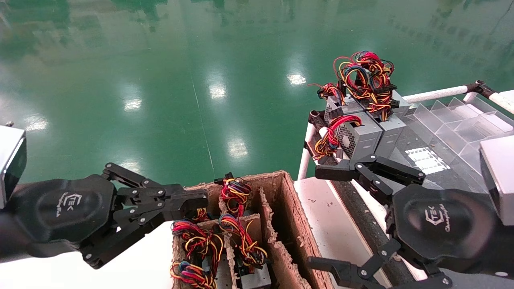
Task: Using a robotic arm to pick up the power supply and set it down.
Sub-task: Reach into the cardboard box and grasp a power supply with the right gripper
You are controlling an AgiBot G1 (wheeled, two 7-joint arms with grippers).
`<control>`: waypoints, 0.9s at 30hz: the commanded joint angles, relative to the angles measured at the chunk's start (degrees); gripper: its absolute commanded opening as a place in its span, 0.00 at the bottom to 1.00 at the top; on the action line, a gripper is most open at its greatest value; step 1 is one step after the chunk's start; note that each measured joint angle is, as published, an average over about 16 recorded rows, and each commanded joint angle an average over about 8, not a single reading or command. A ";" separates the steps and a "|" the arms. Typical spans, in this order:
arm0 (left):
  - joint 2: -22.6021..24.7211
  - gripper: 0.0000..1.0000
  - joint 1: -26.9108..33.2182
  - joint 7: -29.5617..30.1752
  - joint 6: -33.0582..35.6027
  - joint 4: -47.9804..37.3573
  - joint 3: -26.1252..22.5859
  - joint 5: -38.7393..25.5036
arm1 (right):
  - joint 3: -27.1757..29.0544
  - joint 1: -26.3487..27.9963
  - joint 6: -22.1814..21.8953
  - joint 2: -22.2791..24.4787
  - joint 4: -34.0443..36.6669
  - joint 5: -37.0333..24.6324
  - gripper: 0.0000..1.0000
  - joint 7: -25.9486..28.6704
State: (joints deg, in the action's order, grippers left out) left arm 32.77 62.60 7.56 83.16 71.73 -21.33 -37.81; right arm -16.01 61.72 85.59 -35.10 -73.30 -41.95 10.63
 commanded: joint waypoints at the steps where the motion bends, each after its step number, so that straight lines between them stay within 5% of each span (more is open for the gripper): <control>1: 0.00 0.43 0.00 0.00 0.00 0.00 0.00 0.00 | 0.00 0.00 0.00 0.00 0.00 0.00 1.00 0.00; 6: 0.00 1.00 0.00 0.00 0.00 0.00 0.00 0.00 | 0.00 0.00 0.00 0.00 0.00 0.00 1.00 0.00; 27: 0.00 1.00 -0.02 0.00 -0.02 -0.02 0.00 0.00 | -2.63 0.33 -4.58 -2.33 1.05 -6.29 1.00 0.50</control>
State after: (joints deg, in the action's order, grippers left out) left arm 32.77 62.59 7.55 83.14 71.71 -21.33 -37.81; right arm -19.66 62.37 80.65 -38.53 -72.33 -49.87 11.11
